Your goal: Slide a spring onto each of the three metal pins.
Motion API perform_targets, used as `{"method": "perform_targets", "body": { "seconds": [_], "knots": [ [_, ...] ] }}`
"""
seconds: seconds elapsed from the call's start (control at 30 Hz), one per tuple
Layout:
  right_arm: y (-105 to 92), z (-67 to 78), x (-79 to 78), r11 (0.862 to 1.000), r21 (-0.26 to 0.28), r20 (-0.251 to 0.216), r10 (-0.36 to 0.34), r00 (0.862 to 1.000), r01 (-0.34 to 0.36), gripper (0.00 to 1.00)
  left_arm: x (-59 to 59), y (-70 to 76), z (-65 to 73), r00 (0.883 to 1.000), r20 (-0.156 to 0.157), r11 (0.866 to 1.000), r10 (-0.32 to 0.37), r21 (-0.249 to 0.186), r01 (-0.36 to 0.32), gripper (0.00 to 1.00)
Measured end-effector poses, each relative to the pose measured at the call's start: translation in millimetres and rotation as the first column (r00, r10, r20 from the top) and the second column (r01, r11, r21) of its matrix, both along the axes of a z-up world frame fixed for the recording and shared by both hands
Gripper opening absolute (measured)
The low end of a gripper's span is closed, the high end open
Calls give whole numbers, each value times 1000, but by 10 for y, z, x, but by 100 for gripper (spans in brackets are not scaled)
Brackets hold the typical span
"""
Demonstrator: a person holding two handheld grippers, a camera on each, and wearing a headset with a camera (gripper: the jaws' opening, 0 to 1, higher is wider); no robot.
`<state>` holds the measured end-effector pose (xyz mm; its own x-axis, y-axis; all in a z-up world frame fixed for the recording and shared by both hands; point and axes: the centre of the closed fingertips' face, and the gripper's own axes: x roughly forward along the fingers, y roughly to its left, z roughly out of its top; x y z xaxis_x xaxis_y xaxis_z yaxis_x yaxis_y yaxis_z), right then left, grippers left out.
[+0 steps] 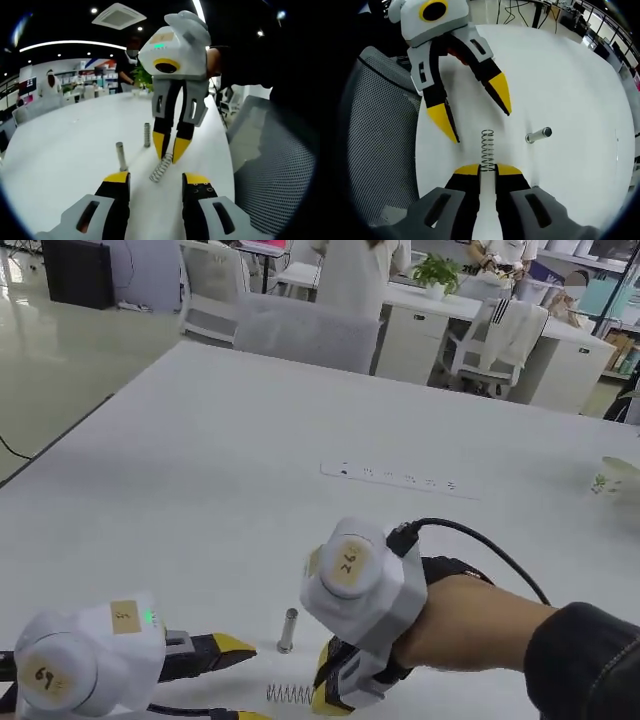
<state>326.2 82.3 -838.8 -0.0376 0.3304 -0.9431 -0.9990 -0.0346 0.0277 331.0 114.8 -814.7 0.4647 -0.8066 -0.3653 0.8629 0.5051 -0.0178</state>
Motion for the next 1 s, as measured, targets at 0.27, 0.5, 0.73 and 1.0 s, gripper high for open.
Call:
{"method": "perform_targets", "body": {
  "seconds": [0.27, 0.5, 0.73, 1.0],
  "knots": [
    [-58, 92, -79, 999, -8, 4, 31, 1000, -31, 8, -63, -110, 17, 998, 12, 999, -54, 4, 54, 26],
    [-29, 152, -149, 998, -7, 2, 57, 998, -57, 8, -126, -163, 20, 996, 17, 996, -91, 8, 91, 15],
    [-13, 191, -178, 998, -6, -1, 67, 998, -67, 8, -155, -173, 14, 994, 27, 994, -108, 17, 107, 5],
    [19, 306, -195, 997, 10, 9, 71, 997, -71, 8, -170, -174, -6, 993, 26, 994, -111, 26, 110, 4]
  ]
}}
